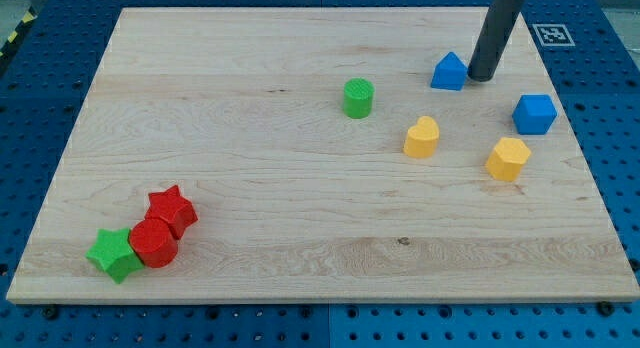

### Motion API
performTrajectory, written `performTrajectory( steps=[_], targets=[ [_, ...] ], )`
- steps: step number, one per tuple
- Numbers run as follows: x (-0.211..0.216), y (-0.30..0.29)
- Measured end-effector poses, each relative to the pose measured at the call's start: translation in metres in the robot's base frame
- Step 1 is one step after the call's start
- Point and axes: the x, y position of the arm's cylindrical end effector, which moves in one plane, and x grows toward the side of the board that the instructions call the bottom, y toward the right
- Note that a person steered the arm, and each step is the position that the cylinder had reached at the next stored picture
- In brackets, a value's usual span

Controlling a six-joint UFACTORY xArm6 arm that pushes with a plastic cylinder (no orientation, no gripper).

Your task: Put the triangle at the top right side of green circle

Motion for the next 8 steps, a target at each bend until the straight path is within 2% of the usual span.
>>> performTrajectory(
  steps=[4,5,7,8],
  targets=[
    [0.001,-0.074],
    [0.000,-0.056],
    [0.004,0.072],
    [0.049,0.119]
  ],
)
